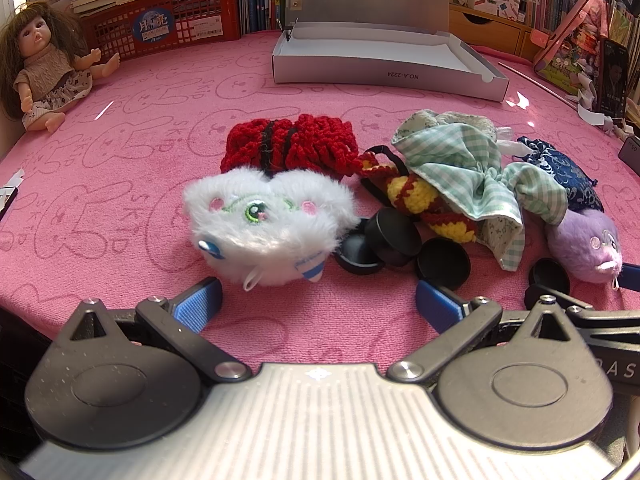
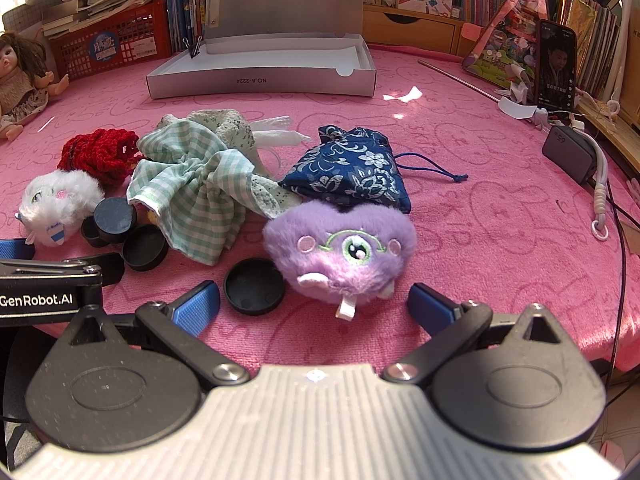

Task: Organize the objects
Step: 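Approach the white fluffy plush with the left gripper while the right approaches the purple plush, then close the left gripper on the white plush while the right grasps the purple plush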

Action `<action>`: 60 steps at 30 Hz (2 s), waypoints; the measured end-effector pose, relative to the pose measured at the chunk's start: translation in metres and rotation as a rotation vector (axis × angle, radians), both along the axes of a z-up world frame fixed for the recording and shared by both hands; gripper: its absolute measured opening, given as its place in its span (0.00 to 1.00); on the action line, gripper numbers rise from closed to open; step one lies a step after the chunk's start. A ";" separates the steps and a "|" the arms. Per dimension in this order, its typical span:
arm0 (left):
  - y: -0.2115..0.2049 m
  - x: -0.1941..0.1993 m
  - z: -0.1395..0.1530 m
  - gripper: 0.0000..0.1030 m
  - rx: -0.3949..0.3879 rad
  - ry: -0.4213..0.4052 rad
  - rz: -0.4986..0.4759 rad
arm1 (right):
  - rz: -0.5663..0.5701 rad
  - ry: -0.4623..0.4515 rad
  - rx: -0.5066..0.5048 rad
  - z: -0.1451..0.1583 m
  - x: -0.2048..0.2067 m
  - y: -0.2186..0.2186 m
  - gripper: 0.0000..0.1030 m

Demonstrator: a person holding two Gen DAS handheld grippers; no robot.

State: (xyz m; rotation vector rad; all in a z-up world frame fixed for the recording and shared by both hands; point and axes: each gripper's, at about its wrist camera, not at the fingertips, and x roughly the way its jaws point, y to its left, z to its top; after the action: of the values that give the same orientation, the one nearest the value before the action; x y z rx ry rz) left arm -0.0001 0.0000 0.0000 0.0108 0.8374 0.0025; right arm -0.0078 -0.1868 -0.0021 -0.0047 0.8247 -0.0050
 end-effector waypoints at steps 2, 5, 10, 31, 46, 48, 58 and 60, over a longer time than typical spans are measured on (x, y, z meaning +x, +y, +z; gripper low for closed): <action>0.000 0.000 0.000 1.00 0.000 -0.003 0.000 | 0.000 0.000 0.000 0.000 0.000 0.000 1.00; 0.001 -0.001 0.000 1.00 0.000 -0.001 -0.002 | 0.000 0.004 0.000 -0.001 0.000 0.001 1.00; 0.005 -0.011 -0.002 1.00 -0.004 -0.052 -0.022 | 0.000 -0.003 0.032 0.003 -0.004 -0.001 1.00; 0.007 -0.028 0.014 1.00 0.091 -0.219 -0.097 | 0.017 -0.102 0.031 0.012 -0.021 -0.002 0.86; 0.028 -0.011 0.004 1.00 0.087 -0.256 -0.004 | -0.052 -0.153 -0.010 0.011 -0.004 -0.018 0.95; 0.029 -0.010 0.001 1.00 0.068 -0.257 -0.006 | -0.051 -0.174 0.004 0.009 -0.004 -0.018 0.95; 0.033 -0.006 -0.008 1.00 0.047 -0.276 0.007 | -0.038 -0.199 0.007 0.001 -0.006 -0.016 0.89; 0.035 -0.005 -0.009 1.00 0.036 -0.274 0.008 | -0.036 -0.199 0.012 0.000 -0.006 -0.016 0.89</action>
State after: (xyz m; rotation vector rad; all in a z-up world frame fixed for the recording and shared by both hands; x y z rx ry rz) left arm -0.0054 0.0346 -0.0094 0.0403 0.5638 0.0257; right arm -0.0142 -0.2026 -0.0021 0.0219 0.6253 -0.0333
